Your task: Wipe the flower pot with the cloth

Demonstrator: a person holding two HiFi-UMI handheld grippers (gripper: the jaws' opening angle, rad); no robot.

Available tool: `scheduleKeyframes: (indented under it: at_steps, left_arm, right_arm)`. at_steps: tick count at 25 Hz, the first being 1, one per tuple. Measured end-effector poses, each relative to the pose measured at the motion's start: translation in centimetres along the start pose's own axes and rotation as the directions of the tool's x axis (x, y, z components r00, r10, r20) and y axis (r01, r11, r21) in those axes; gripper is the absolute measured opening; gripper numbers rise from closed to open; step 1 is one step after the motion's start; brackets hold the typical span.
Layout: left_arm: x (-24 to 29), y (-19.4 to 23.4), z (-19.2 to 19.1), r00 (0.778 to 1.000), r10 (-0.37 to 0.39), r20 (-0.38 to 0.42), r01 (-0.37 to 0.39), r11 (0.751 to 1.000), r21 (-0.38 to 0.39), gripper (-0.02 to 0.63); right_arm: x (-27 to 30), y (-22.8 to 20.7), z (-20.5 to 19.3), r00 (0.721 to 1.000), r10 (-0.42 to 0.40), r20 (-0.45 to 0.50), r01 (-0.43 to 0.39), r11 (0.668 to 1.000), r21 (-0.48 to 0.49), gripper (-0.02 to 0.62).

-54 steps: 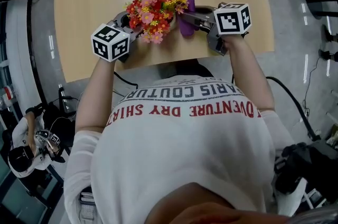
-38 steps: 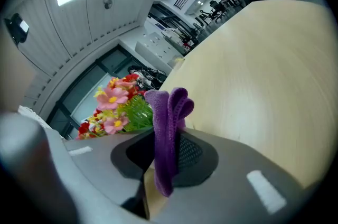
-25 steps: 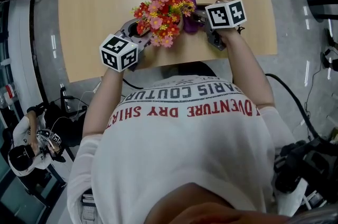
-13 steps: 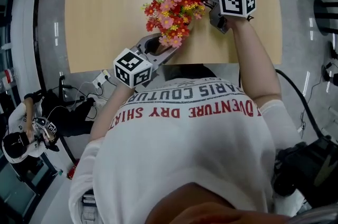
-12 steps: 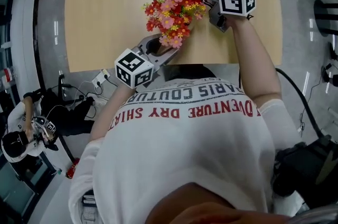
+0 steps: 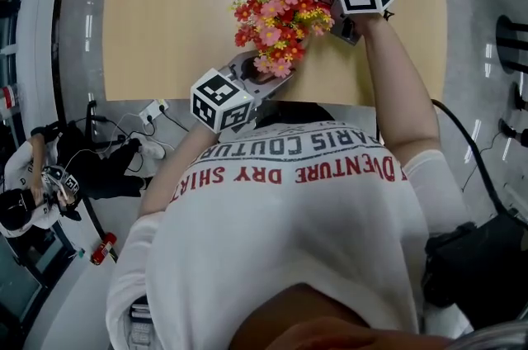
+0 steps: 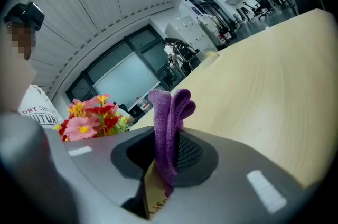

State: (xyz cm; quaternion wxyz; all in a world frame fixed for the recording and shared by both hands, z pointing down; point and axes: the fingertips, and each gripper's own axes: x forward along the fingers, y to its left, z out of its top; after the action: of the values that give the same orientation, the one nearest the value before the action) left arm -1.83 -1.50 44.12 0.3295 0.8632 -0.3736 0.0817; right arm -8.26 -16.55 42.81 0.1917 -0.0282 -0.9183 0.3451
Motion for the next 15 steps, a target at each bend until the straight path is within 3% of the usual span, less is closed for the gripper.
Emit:
scheduleKeyframes:
  at_steps: [7, 15]
  left_arm:
    - [-0.5, 0.3, -0.5, 1.0, 0.005, -0.013, -0.005, 1.0, 0.011, 0.193]
    - [-2.1, 1.2, -0.9, 0.999, 0.019, -0.036, -0.018, 0.999, 0.037, 0.193]
  right_arm:
    - [0.5, 0.9, -1.6, 0.995, 0.064, -0.082, -0.065, 0.998, -0.001, 0.063]
    - [-0.4, 1.8, -2.8, 0.993, 0.042, -0.108, -0.044, 0.999, -0.018, 0.063]
